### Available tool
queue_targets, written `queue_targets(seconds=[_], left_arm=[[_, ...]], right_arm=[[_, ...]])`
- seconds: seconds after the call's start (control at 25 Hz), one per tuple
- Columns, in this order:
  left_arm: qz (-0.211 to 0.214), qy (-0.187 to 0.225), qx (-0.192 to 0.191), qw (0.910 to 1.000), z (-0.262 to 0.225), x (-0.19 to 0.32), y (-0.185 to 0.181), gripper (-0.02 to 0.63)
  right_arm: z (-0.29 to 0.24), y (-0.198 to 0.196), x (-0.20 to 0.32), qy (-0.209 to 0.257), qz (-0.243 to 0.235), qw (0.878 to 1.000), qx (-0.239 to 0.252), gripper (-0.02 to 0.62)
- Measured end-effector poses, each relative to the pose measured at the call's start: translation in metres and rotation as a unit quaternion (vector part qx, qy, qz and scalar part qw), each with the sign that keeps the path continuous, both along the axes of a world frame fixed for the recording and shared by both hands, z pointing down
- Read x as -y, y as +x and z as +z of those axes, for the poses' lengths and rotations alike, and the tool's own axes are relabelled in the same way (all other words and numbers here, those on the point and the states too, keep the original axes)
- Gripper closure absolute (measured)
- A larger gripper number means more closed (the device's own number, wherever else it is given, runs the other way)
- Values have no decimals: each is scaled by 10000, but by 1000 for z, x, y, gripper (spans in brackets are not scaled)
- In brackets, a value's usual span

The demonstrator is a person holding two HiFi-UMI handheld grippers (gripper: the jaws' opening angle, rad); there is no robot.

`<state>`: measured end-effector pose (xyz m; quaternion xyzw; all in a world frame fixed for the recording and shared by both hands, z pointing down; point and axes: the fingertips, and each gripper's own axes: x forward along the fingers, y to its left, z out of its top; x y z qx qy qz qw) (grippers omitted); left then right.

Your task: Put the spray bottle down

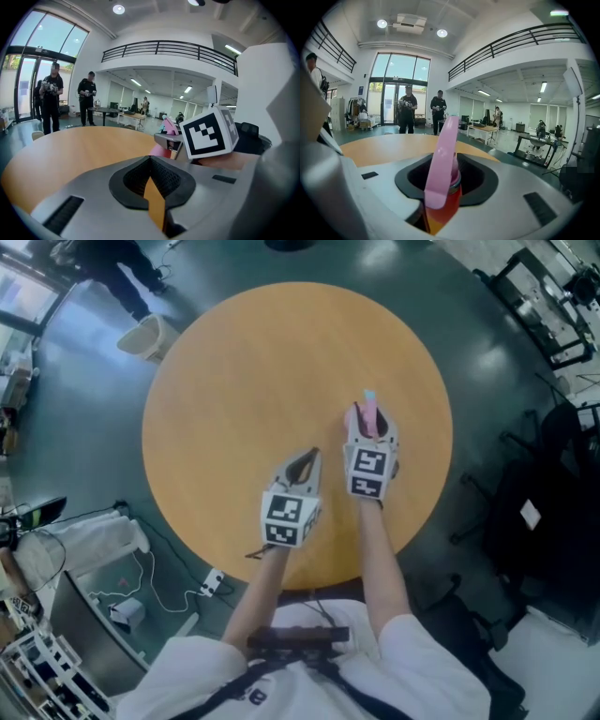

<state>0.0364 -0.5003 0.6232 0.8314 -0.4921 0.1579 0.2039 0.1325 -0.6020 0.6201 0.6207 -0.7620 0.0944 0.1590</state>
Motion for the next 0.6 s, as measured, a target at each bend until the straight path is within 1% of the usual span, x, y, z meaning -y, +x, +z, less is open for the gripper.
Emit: queue_targets(seconds=[0.32,0.44,0.6], left_arm=[[-16,-235,24,9997,25,8,5,595],[-14,-349,79,9994,33,7,4,595],[-61,-358,-1,9993,33,8,4,595]], right_arm=[[16,2,61,-28,-104,9999,-91,442],[21,2,73,-35,-91,10000,-23,442],[19,2,79,18,-72,9999,95,442]])
